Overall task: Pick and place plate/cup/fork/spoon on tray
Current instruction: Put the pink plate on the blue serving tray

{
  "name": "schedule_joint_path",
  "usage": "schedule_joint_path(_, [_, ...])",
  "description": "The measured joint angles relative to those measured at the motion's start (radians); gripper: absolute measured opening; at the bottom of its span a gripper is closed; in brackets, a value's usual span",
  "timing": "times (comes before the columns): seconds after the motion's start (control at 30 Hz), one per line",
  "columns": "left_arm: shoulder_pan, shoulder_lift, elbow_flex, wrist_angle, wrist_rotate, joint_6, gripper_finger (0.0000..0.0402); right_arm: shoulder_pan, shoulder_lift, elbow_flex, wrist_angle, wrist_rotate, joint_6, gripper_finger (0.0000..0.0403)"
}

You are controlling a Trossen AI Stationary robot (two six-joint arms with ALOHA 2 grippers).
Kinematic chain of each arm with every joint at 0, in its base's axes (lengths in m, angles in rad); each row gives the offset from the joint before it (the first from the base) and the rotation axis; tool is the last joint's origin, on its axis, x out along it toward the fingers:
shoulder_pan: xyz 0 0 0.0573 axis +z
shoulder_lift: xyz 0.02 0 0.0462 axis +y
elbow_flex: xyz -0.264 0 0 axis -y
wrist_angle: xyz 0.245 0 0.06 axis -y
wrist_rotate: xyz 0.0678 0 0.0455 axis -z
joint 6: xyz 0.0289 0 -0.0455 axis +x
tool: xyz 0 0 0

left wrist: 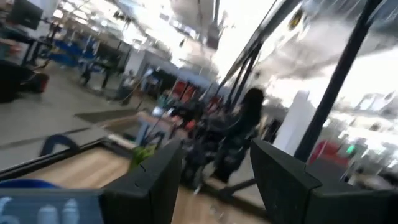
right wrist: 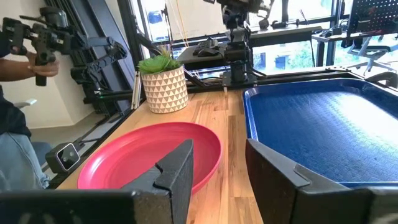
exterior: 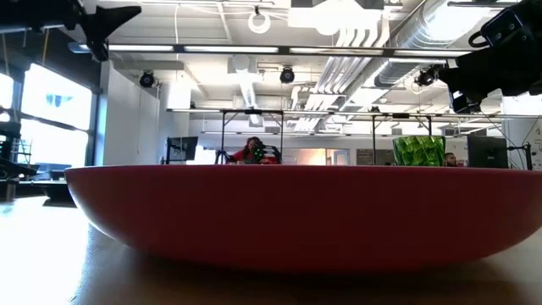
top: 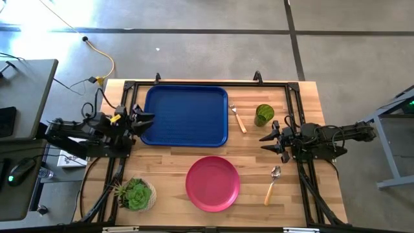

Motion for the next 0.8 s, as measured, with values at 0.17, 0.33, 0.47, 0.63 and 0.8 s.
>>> schedule_joint_path(0.17, [0.000,0.153,0.156,-0.178,-0.028,0.022,0.0182,0.000,0.000,0.000,0.000,0.000,0.000,0.0138])
schedule_joint_path(0.33, [0.000,0.346,0.300,-0.320,-0.043,0.039,0.0182,0.000,0.000,0.000,0.000,0.000,0.000,0.0138])
schedule_joint_path(0.47, [0.000,0.507,0.396,-0.390,-0.052,0.046,0.0182,0.000,0.000,0.000,0.000,0.000,0.000,0.0138])
schedule_joint_path(0.63, [0.000,0.679,0.498,-0.463,-0.044,0.047,0.0182,0.000,0.000,0.000,0.000,0.000,0.000,0.0138])
schedule_joint_path(0.8, [0.000,0.820,0.564,-0.482,-0.034,0.047,0.0182,0.000,0.000,0.000,0.000,0.000,0.000,0.0138])
